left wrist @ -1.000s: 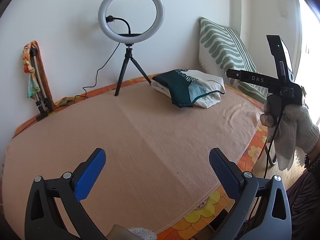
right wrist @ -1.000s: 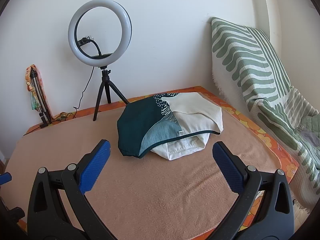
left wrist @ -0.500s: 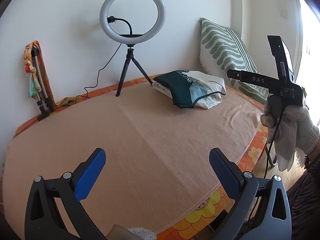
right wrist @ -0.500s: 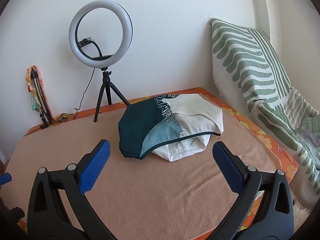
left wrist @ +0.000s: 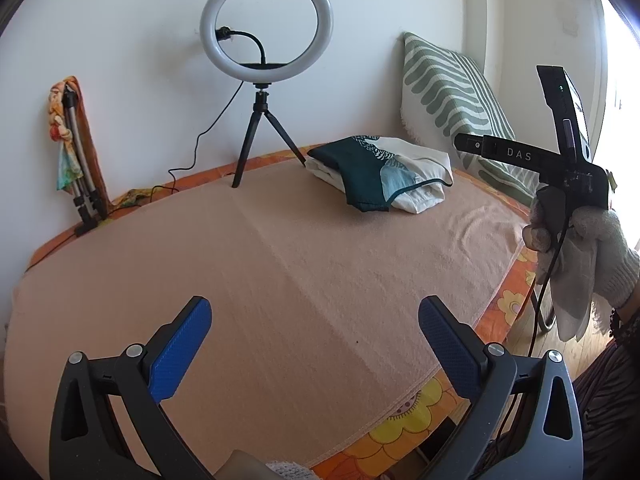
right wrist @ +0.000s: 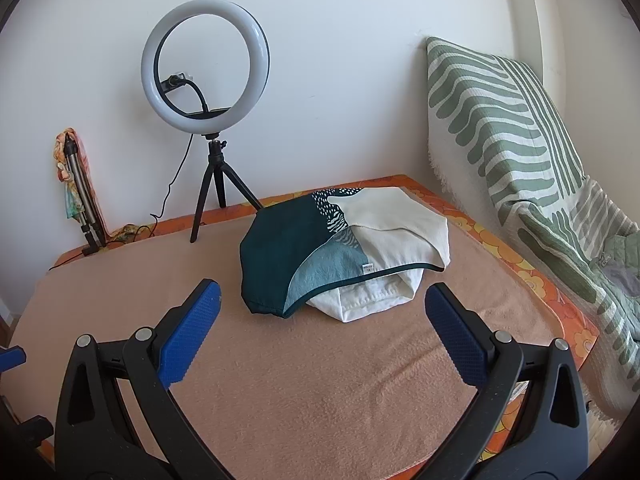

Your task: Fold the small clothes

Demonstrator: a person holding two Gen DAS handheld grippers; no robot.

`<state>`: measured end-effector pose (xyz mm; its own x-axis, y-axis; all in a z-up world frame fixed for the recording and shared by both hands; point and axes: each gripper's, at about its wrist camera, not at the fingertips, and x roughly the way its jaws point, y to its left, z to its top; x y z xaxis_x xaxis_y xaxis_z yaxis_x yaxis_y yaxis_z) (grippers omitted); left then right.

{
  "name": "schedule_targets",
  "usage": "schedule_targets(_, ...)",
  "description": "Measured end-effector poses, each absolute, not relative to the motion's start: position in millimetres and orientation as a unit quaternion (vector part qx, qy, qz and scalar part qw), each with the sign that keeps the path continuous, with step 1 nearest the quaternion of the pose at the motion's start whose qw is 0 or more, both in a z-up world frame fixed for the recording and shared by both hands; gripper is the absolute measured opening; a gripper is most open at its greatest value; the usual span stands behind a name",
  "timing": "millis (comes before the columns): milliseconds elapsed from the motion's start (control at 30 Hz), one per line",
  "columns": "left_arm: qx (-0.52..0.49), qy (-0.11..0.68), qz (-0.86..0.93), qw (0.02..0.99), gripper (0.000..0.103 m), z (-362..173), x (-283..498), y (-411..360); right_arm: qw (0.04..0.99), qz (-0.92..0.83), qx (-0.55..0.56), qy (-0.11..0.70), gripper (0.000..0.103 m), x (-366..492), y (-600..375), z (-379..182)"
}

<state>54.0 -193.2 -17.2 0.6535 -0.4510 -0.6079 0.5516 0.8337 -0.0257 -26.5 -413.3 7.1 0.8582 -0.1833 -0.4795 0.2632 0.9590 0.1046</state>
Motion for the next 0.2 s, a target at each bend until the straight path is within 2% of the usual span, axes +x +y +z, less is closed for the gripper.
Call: schedule_targets(200, 0.072, 0.313, -0.282, 0.904, 0.103, -15.9, 54.2, -192.0, 0.960, -0.114, 0.084, 0.240, 0.103, -25.1, -413.3, 8.3)
